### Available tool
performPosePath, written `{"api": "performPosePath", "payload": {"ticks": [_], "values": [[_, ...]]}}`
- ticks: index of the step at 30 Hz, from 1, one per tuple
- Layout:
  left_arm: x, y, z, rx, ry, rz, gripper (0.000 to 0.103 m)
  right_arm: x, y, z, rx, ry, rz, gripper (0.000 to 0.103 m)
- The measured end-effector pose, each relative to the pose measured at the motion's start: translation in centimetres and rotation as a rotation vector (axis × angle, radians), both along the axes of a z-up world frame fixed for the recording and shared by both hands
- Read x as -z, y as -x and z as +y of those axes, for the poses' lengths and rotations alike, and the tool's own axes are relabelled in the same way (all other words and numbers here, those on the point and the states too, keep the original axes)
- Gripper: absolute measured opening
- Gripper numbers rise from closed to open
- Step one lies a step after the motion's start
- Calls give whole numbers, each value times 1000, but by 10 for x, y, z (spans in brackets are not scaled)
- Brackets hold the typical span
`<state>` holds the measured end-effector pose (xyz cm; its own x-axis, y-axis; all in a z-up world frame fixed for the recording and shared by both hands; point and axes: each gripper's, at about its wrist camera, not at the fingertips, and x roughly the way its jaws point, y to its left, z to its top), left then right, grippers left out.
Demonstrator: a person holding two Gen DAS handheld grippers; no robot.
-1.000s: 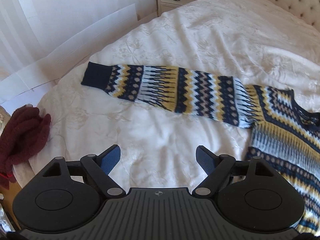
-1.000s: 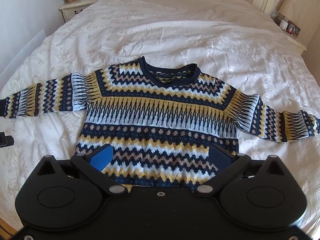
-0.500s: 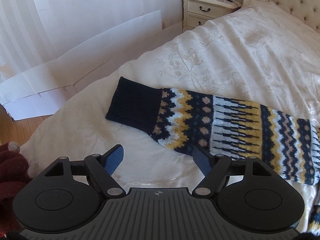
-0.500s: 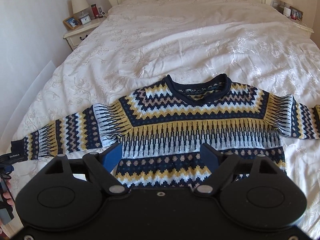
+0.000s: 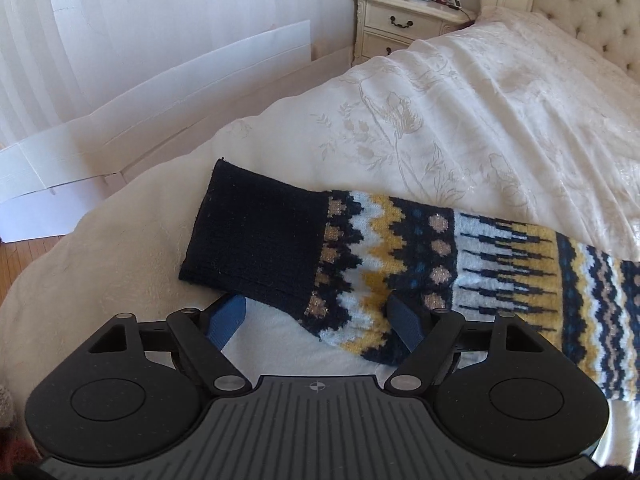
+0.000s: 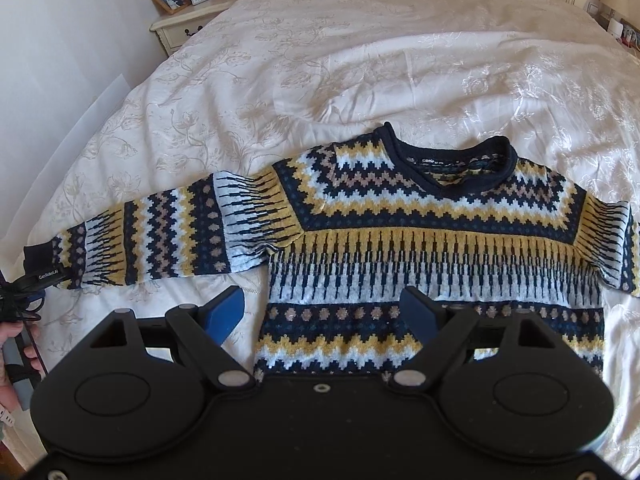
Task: Fold small clothes
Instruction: 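Close the left gripper on the navy cuff and lift it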
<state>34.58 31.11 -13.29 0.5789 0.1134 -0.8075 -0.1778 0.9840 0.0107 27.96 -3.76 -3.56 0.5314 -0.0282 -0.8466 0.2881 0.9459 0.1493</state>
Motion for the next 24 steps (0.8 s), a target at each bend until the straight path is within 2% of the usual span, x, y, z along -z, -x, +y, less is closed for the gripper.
{"api": "performPosePath", "payload": {"ticks": [6,7,8,10,12,15,20,24], "values": [[-1,-15,6,-12,37,-19,76,1,-2,5,-19,-20,5,86],[-2,-16,7,-15,48,-29,64,1,-2,5,-20,-23,10,86],[-3,-16,7,-26,49,-33,36,1,-1,5,-21,-27,15,86],[-6,-19,9,-36,90,-15,5,1,2,2,-18,-36,17,85],[-15,-18,8,-56,130,-29,4,2,7,0,-7,-35,18,85],[-41,-12,-11,-29,90,-70,4,5,16,-7,10,-35,24,85],[-93,2,-66,123,54,-153,4,9,37,-24,42,-42,39,85],[-125,15,-117,224,69,-203,4,14,57,-42,64,-55,42,85]]}}
